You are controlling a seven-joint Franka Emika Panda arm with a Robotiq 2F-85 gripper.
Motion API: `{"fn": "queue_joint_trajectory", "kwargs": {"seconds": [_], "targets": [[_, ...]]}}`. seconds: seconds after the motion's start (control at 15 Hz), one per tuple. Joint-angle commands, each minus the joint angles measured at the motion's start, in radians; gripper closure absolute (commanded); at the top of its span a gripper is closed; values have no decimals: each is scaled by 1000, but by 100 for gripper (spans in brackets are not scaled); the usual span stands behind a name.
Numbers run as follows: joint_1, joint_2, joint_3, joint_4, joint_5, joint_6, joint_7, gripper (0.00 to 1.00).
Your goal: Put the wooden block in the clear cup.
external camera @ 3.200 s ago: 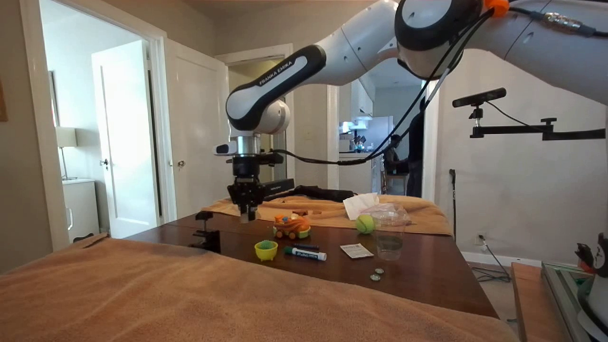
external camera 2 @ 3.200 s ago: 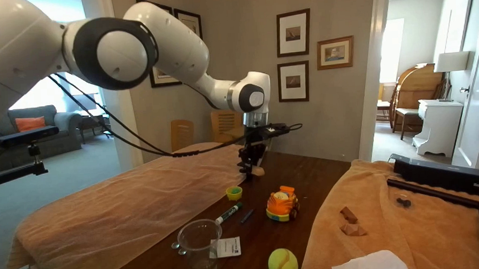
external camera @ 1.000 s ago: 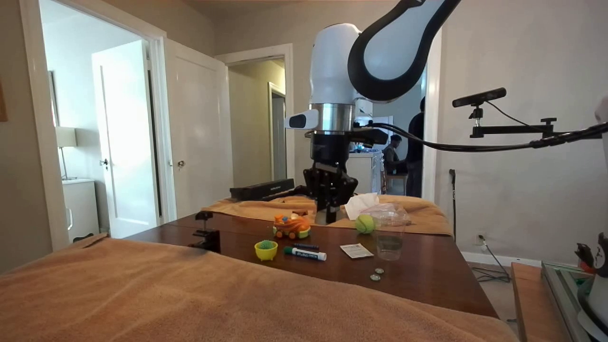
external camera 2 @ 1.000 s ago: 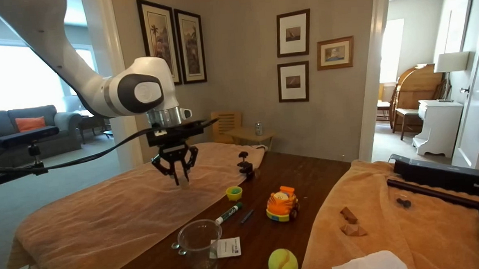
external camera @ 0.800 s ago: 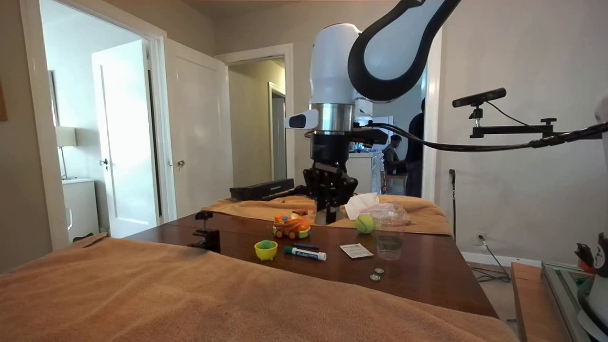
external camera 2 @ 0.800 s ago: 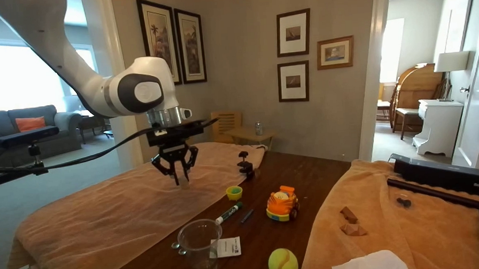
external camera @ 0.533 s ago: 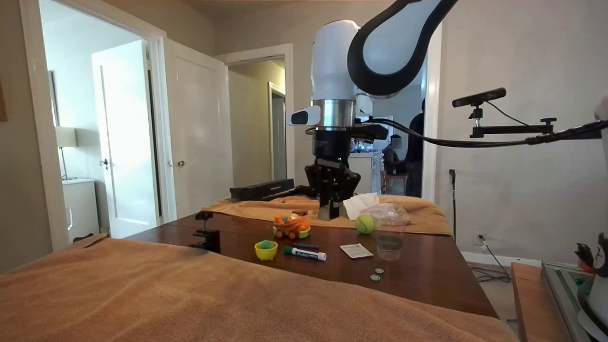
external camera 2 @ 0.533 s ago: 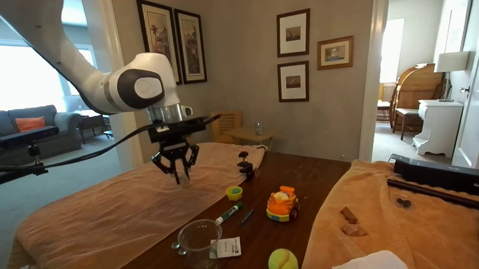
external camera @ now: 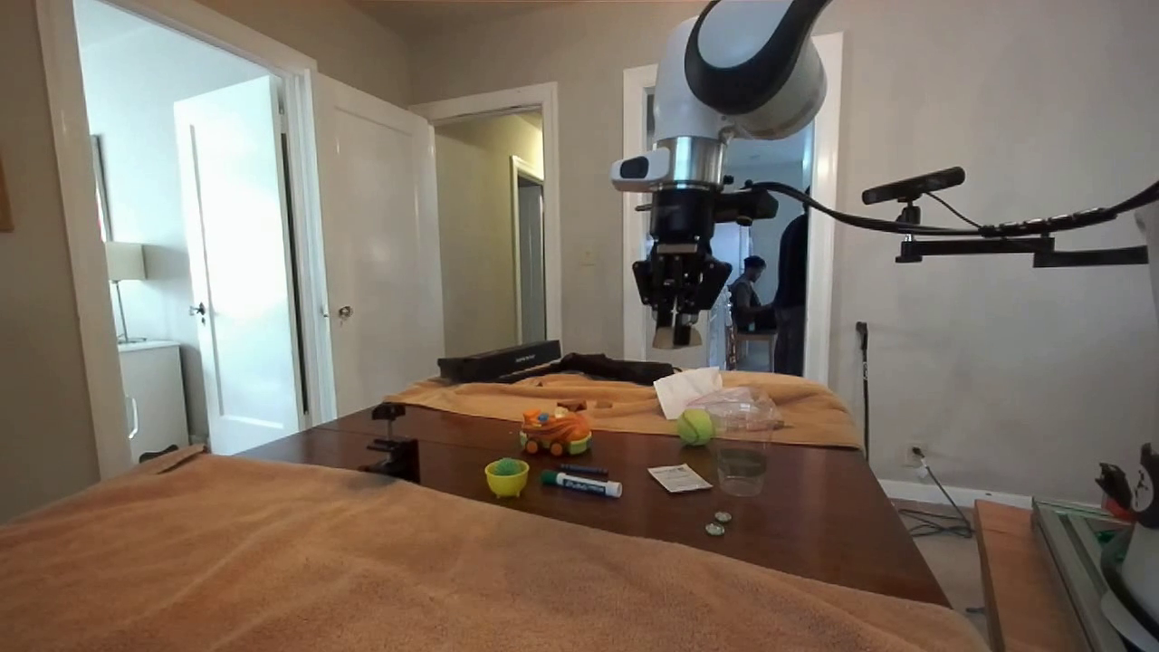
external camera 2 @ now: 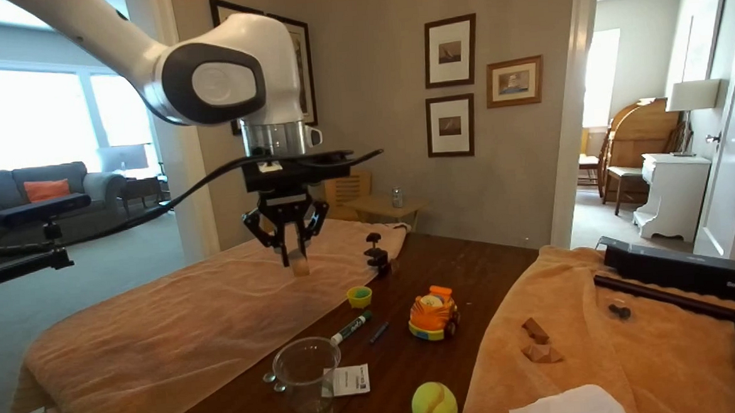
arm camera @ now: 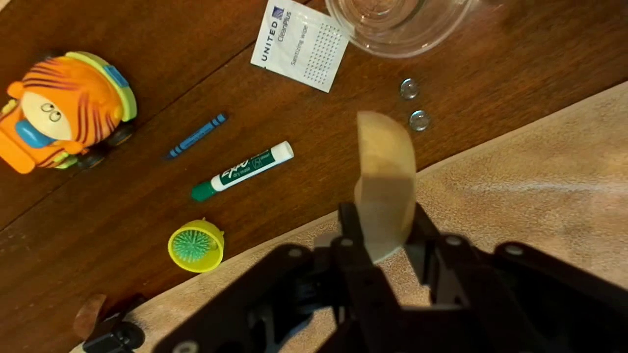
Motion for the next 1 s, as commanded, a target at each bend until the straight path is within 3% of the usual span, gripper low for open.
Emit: {"fn": "queue_joint_trajectory", "kwargs": {"seconds": [0.0,0.27,0.93], "targets": [[-8,-82,-85,-16,106,-79,-140,92],[-24,-81,-139,-19,149,-103,-203,92],[-27,10,-162,-101,255,79,-311,92]]}}
